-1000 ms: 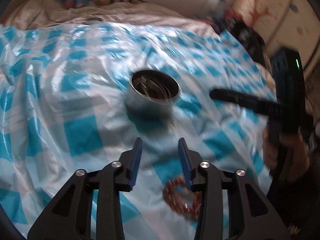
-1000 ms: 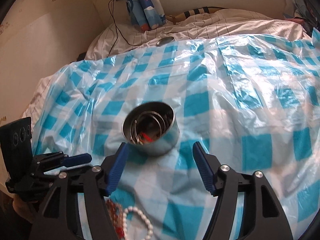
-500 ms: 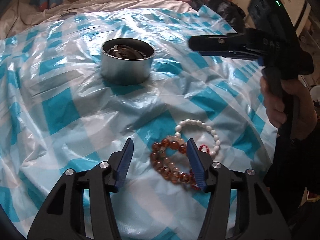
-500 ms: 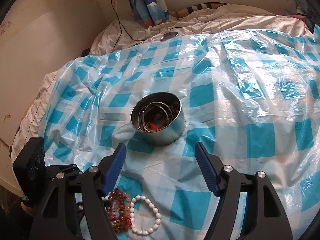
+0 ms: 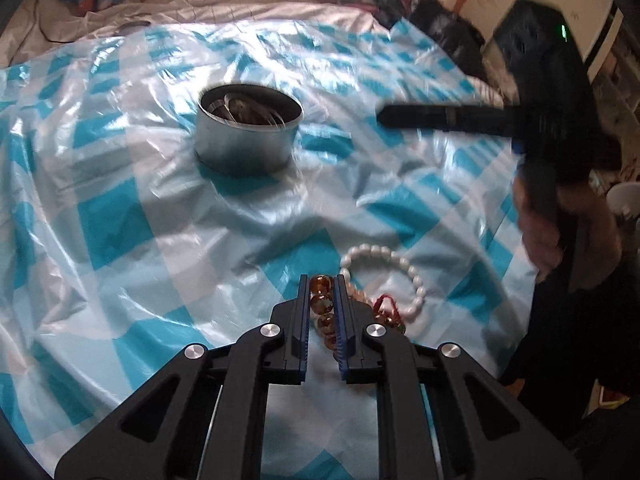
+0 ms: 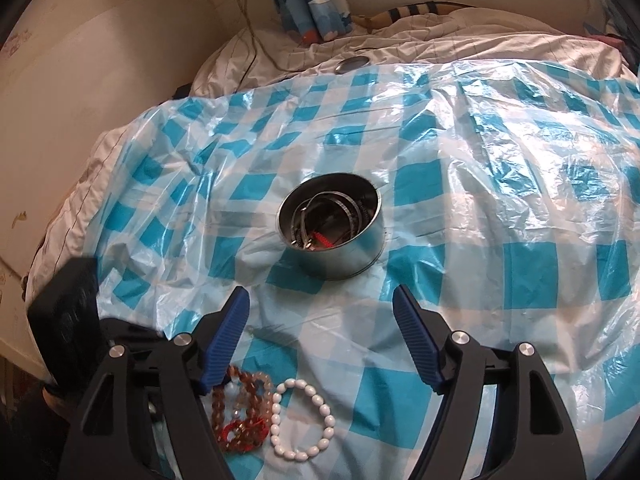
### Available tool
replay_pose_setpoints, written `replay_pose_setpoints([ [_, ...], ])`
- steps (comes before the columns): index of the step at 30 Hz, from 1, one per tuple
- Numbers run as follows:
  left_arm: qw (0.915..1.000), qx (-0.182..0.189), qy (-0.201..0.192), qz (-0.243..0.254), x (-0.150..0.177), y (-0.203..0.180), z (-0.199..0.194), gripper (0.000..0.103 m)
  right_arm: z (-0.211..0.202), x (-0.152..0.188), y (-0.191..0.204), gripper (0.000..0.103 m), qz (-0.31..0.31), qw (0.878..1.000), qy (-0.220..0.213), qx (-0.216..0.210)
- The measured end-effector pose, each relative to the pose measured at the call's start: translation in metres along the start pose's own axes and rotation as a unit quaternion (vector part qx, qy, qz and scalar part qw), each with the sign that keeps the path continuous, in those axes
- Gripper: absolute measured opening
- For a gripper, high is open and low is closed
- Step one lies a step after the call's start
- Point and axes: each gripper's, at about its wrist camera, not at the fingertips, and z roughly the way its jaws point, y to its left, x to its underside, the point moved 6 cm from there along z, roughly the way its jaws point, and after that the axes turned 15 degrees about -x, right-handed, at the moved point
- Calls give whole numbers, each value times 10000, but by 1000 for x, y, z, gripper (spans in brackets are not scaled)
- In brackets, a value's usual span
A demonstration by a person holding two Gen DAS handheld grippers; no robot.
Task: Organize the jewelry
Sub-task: 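Move both open tools back over the remaining bead bracelets, then grasp the brown bead bracelet with the left tool while the right tool grasps the red string bracelet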
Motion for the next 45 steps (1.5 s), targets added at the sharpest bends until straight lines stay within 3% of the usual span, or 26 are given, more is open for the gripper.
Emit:
replay_pose_setpoints([
  [8, 9982, -429, -105, -411, -8, 32, -7, 10, 24, 23, 19, 73, -467, 9952, 825, -229],
  [14, 9915, -978, 198, -836, 0, 67, 8, 10, 54, 66, 47, 73, -1175, 9729, 1891, -634],
  [17, 9902, -1082, 340, -814, 4, 70, 15, 10, 64, 79, 51, 73, -1396, 9659, 2110, -554],
  [19, 9899, -1123, 381, -771, 5, 70, 18, 10, 69, 84, 48, 62, -1396, 9649, 2167, -494],
  [21, 9897, -1133, 419, -767, 7, 72, 19, 10, 73, 89, 43, 24, -1407, 9628, 2273, -384],
  [23, 9894, -1123, 459, -795, 9, 74, 21, 11, 72, 93, 43, 19, -1478, 9606, 2315, -422],
  [25, 9890, -1144, 467, -816, 9, 73, 22, 15, 67, 92, 44, 7, -1503, 9610, 2277, -458],
  [30, 9884, -1081, 579, -894, 12, 74, 30, 28, 50, 79, 40, 6, -1433, 9674, 2042, -444],
  [33, 9885, -1268, 570, -596, 14, 65, 35, 31, 38, 70, 40, 6, -1293, 9734, 1801, -582],
  [36, 9892, -1263, 534, -521, 11, 60, 32, 11, 27, 57, 41, 6, -1069, 9799, 1487, -794],
  [40, 9894, -1335, 315, -471, 5, 59, 22, 10, 10, 30, 31, 6, -496, 9893, 805, -1110],
  [45, 9892, -1403, 109, -417, -4, 55, 12, 10, -2, 15, 14, 6, 120, 9895, 346, -1397],
])
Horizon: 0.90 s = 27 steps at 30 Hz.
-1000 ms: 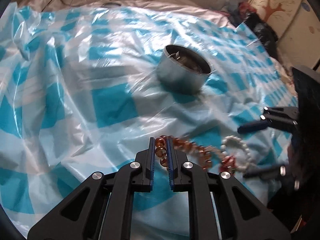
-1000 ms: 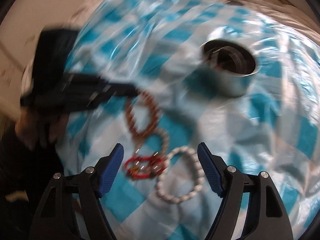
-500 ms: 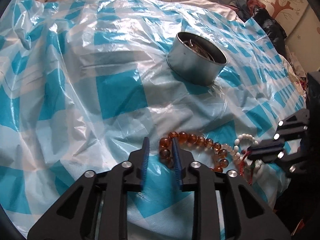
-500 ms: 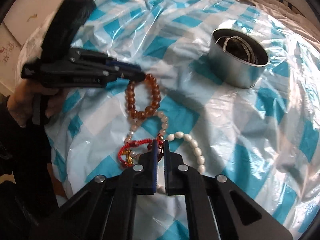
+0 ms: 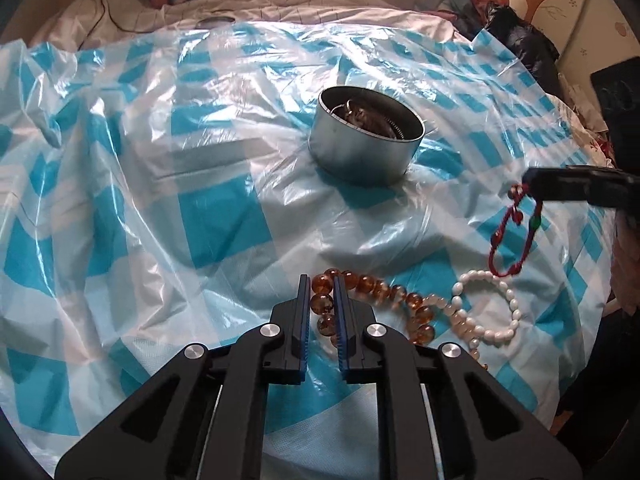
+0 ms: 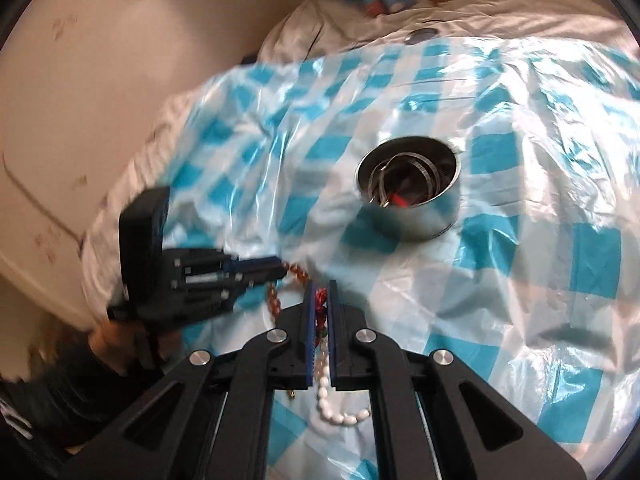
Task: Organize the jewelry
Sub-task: 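Grasp the brown bead bracelet with the left tool while the right tool grasps the red string bracelet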
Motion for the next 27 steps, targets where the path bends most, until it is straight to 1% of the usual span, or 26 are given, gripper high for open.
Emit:
replay_pose_setpoints([
  [3, 9999, -80, -101, 74, -3, -3, -4, 10, -2, -2, -5, 6, 118, 9999, -66, -23],
  [7, 9985, -335, -324, 279, -8, -9, -12, 10, -1, -3, -7, 6, 156, 9998, -86, -14],
  [11, 9953, -584, -586, 495, -13, -15, -22, 10, 3, -2, -11, 6, 204, 9998, -57, -4],
  [19, 9901, -835, -883, 710, -20, -25, -33, 10, 5, -1, -14, 6, 226, 9997, -35, 6],
  [24, 9886, -854, -988, 751, -25, -30, -35, 10, 5, 0, -16, 6, 251, 9997, -61, 33],
  [27, 9903, -731, -1027, 582, -29, -27, -37, 10, 3, 0, -19, 6, 290, 9995, -92, 54],
])
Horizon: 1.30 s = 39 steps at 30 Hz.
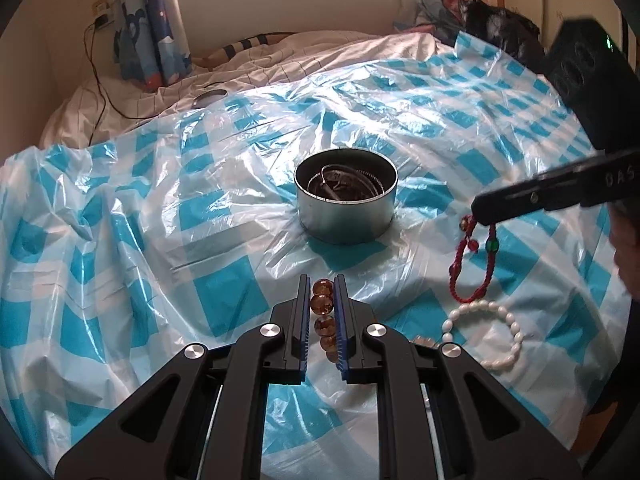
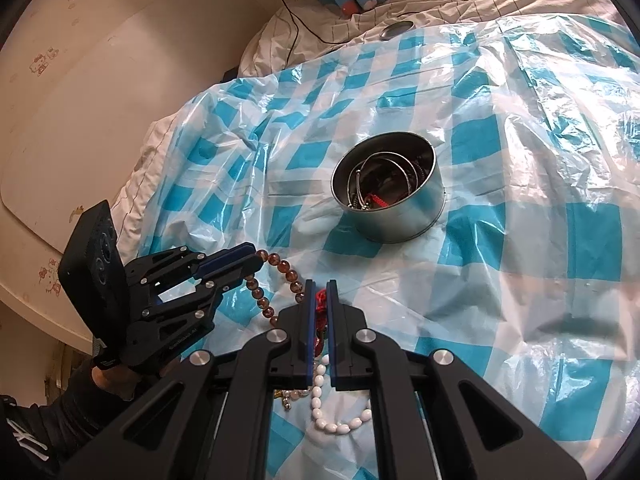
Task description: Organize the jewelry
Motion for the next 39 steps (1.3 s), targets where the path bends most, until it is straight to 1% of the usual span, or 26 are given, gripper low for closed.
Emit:
replay_pose_setpoints([
  [7, 9989, 223, -12, -404, -7, 7, 0, 10, -2, -3, -5, 6, 61, 10000, -61, 50],
  [10, 9973, 392, 73, -621, -6, 10, 5, 10, 0, -1, -12, 6, 125, 9998, -46, 175],
  [17, 9942, 567, 181, -897, -6, 15, 11, 10, 7, 1, -26, 6, 249, 9989, 43, 387],
  [20, 9923, 644, 325, -1007, -4, 17, 18, 10, 11, 3, -30, 6, 217, 9979, 131, 593],
  [23, 9921, 580, 486, -1004, 2, 17, 27, 10, 17, 7, -36, 6, 303, 9968, 283, 681],
  [25, 9913, 570, 580, -1033, 5, 18, 29, 10, 21, 10, -41, 21, 409, 9957, 382, 732],
  [26, 9910, 565, 601, -1051, 6, 18, 30, 10, 22, 11, -42, 34, 411, 9955, 390, 756],
  [27, 9909, 557, 626, -1057, 7, 20, 31, 10, 23, 12, -43, 41, 385, 9954, 397, 782],
  [29, 9907, 528, 683, -1050, 9, 21, 32, 10, 24, 14, -44, 44, 385, 9948, 448, 825],
  [35, 9904, 486, 753, -1052, 13, 24, 35, 10, 32, 18, -50, 44, 337, 9936, 528, 943],
  [36, 9904, 486, 740, -1059, 13, 25, 35, 10, 32, 19, -50, 42, 294, 9933, 528, 982],
  [37, 9904, 492, 735, -1064, 12, 25, 34, 10, 32, 18, -50, 38, 248, 9930, 511, 1033],
  [38, 9905, 489, 728, -1060, 12, 25, 34, 10, 32, 18, -50, 26, 210, 9927, 518, 1067],
  [39, 9906, 483, 722, -1053, 12, 25, 34, 10, 31, 17, -49, 11, 193, 9928, 521, 1060],
])
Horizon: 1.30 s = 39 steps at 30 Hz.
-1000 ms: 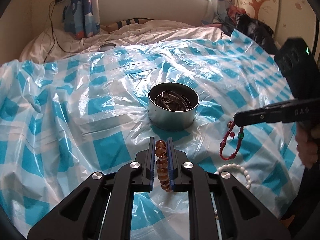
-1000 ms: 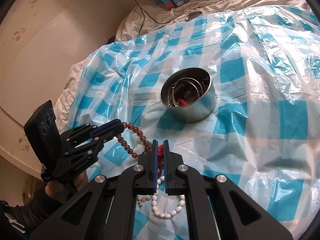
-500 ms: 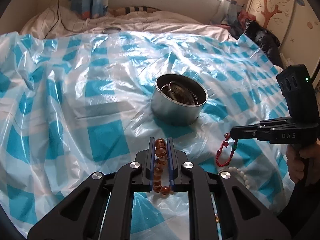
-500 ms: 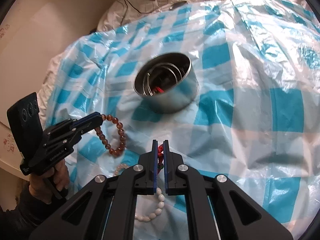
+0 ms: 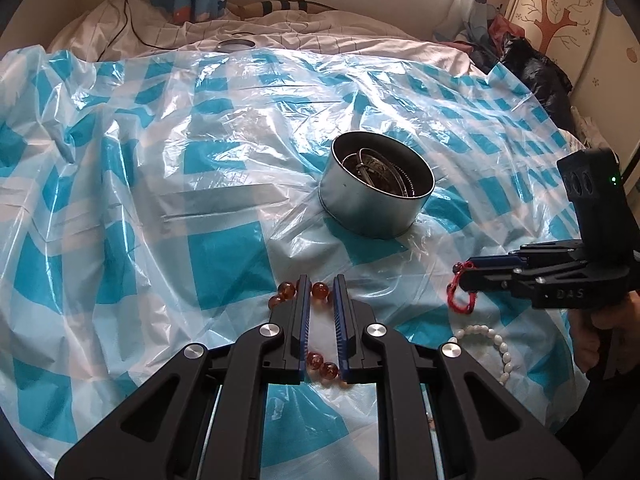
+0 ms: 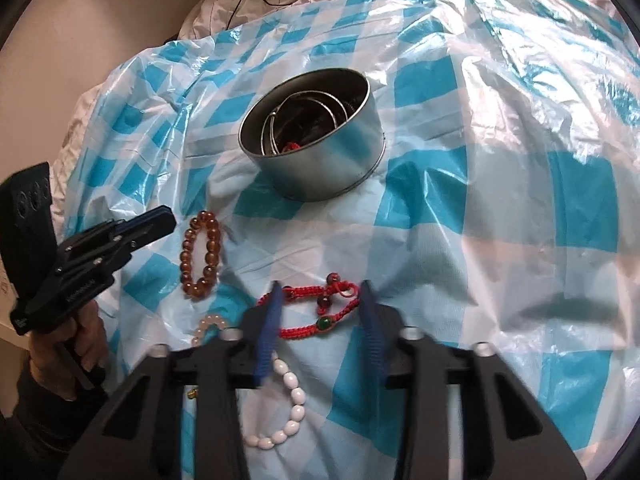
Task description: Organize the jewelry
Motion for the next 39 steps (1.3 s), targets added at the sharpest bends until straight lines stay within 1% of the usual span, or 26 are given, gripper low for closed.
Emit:
replay_pose_setpoints([
  [4, 10000, -30, 16, -29, 0, 2, 1, 10, -3, -2, 0, 11, 37, 10000, -54, -12],
  [5, 10000, -37, 22, -53, 0, 3, 1, 10, -1, -1, -3, 13, 94, 10000, -5, -12],
  [6, 9999, -50, 22, -90, -1, 5, 2, 10, 2, 1, -5, 27, 152, 9999, 56, 19],
  [8, 9998, -73, 37, -156, 0, 8, 6, 11, 7, 3, -3, 37, 79, 9999, 85, -30],
  [9, 9998, -96, 89, -173, 0, 10, 10, 11, 8, 3, -1, 37, -38, 9999, 110, 64],
  [10, 9997, -129, 156, -165, 2, 11, 15, 11, 9, 4, 2, 37, -126, 9998, 126, 120],
  [11, 9995, -152, 222, -136, 4, 11, 19, 11, 10, 5, 4, 30, -207, 9996, 155, 138],
  [12, 9992, -176, 363, -50, 8, 10, 26, 13, 9, 5, 6, 8, -200, 9996, 163, 84],
  [13, 9989, -189, 424, -1, 11, 8, 30, 14, 8, 4, 6, 9, -155, 9998, 136, 0],
  [15, 9986, -280, 432, 154, 13, 4, 33, 14, 0, 0, 9, 9, -126, 9998, -55, -128],
  [17, 9985, -217, 422, 274, 13, 1, 31, 14, -12, -6, 12, 9, 35, 9984, -322, -461],
  [18, 9987, -139, 384, 299, 12, -2, 28, 5, -19, -9, 14, 9, 96, 9966, -493, -648],
  [19, 9988, -84, 310, 374, 11, -6, 23, 0, -23, -12, 16, 9, 144, 9951, -604, -768],
  [21, 9991, -12, 112, 413, 7, -11, 11, 0, -33, -16, 16, 9, 320, 9899, -853, -1086],
  [23, 9994, 139, -108, 298, 0, -12, -3, 0, -37, -18, 15, 9, 509, 9852, -969, -1322],
  [25, 9993, 237, -253, 158, -6, -9, -12, 0, -37, -18, 13, 9, 571, 9846, -962, -1341],
  [26, 9988, 379, -311, 23, -9, -6, -15, 0, -36, -18, 12, 9, 586, 9852, -942, -1308],
  [27, 9986, 420, -327, -61, -11, -3, -16, 0, -35, -18, 11, 9, 599, 9854, -921, -1296],
  [30, 9991, 239, -297, -175, -11, 8, -7, 1, -32, -19, 10, 10, 610, 9862, -865, -1276],
  [32, 9998, 28, -72, -166, -6, 14, 10, 5, -30, -18, 12, 10, 596, 9866, -832, -1271],
  [33, 9998, -125, 5, -128, -5, 16, 18, 18, -28, -17, 13, 10, 581, 9871, -799, -1263],
  [34, 9997, -217, 29, -85, -3, 16, 22, 47, -26, -17, 14, 10, 568, 9876, -767, -1247],
  [35, 9993, -363, 55, 5, -1, 16, 27, 62, -24, -16, 13, 10, 562, 9879, -747, -1236],
  [36, 9990, -440, 38, 71, 1, 16, 31, 71, -22, -16, 14, 10, 552, 9883, -718, -1229],
  [37, 9987, -472, 67, 169, 3, 13, 35, 71, -21, -16, 15, 10, 537, 9886, -694, -1226],
  [39, 9984, -411, 193, 348, 9, 6, 38, 70, -19, -15, 17, 10, 483, 9895, -649, -1197],
])
